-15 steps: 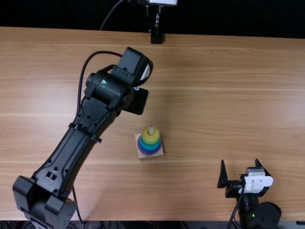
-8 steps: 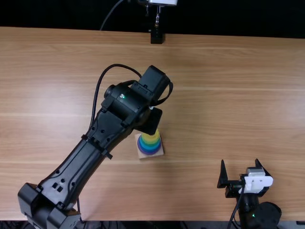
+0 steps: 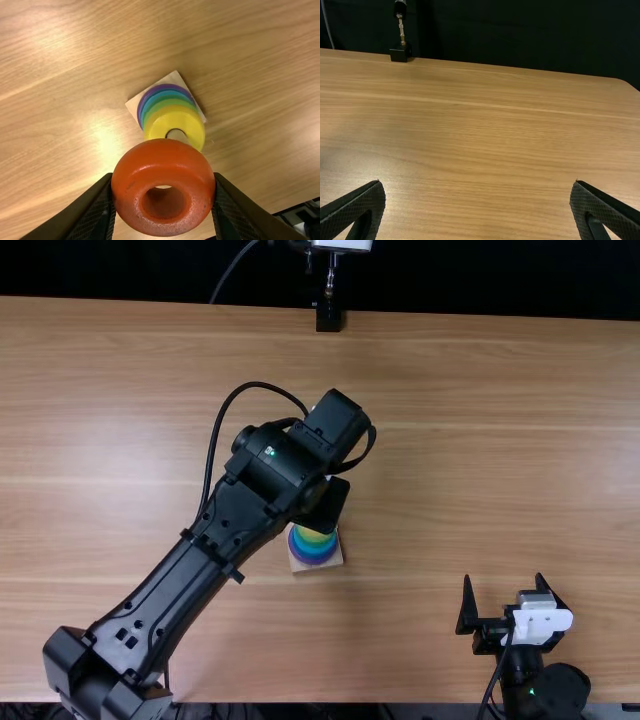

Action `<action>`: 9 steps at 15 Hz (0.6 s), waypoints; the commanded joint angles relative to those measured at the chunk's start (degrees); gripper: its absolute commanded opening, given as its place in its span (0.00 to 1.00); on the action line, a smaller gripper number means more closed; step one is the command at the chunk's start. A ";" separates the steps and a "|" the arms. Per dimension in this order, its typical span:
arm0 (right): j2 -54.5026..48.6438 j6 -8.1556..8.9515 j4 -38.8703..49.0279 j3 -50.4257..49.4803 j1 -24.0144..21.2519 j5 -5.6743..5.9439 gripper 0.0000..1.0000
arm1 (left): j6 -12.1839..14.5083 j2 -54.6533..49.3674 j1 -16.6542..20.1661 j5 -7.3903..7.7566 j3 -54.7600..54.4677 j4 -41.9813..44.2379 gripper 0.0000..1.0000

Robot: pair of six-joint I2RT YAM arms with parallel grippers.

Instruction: Build the Hanoi tower: stack the rings onto the peg from bottom to top in this color order: purple, dark blue, light blue, dark green, light green, yellow, orange.

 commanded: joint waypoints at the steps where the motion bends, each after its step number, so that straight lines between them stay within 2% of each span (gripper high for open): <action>1: -0.71 -0.12 -3.02 -3.92 -0.61 0.14 1.00 | -1.41 -1.92 -1.16 0.26 1.36 -0.07 0.00; 3: -0.71 -0.12 -3.02 -3.92 -0.61 0.14 1.00 | -2.68 -1.66 -1.51 0.26 1.36 0.14 0.00; 9: -0.71 -0.23 -3.02 -3.92 -0.61 0.14 1.00 | -2.78 -1.39 -2.30 0.26 1.01 0.88 0.00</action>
